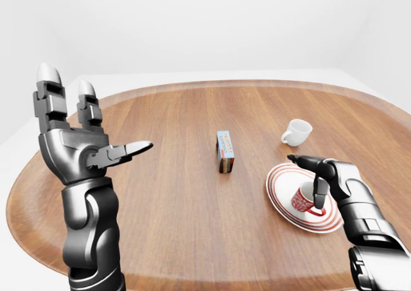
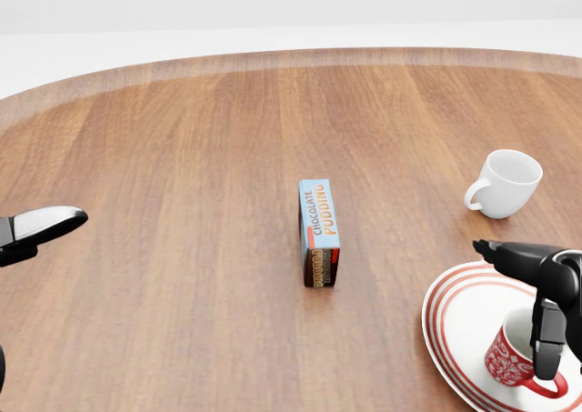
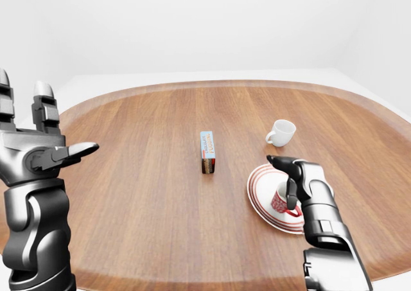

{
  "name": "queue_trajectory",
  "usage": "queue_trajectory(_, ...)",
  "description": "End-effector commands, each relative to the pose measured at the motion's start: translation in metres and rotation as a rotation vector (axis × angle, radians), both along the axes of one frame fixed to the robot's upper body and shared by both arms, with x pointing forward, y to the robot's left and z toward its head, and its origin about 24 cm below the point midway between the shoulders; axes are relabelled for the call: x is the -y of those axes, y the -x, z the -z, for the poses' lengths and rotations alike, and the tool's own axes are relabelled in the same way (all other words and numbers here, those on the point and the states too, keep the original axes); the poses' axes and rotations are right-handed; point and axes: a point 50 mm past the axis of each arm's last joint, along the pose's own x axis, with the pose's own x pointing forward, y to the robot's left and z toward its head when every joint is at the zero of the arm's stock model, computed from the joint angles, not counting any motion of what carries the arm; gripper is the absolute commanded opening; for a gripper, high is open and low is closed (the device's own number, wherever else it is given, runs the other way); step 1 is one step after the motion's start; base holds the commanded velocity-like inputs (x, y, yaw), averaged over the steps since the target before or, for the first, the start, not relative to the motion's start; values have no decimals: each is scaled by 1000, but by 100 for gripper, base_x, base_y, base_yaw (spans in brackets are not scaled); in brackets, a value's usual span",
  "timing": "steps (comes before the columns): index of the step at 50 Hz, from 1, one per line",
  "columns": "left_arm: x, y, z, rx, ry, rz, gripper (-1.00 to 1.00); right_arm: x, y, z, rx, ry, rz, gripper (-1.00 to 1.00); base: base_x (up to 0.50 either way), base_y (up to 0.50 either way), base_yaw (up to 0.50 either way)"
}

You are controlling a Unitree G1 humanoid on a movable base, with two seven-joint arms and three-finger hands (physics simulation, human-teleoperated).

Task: Pick up the red mug and put it on the plate

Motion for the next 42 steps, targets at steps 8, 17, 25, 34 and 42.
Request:
queue_trajectory(8,1,0,4,-14,-6,6,95,-20,10,-62,350,-39,-101,100,0,0,0)
queue_trajectory(17,2,-2,4,-19,-9,6,95,-70,37,-113,637,-139,-317,100,0,0,0)
queue_trajectory(25,1,-1,3,-13,-9,6,95,-133,56,-167,784,-452,-595,100,0,0,0)
queue_trajectory(34,2,-1,2,-8,-8,8,95,-137,43,-168,835,-537,-516,100,0,0,0)
queue_trajectory(42,2,-1,1,-3,-7,6,95,-137,32,-158,807,-599,-453,100,0,0,0)
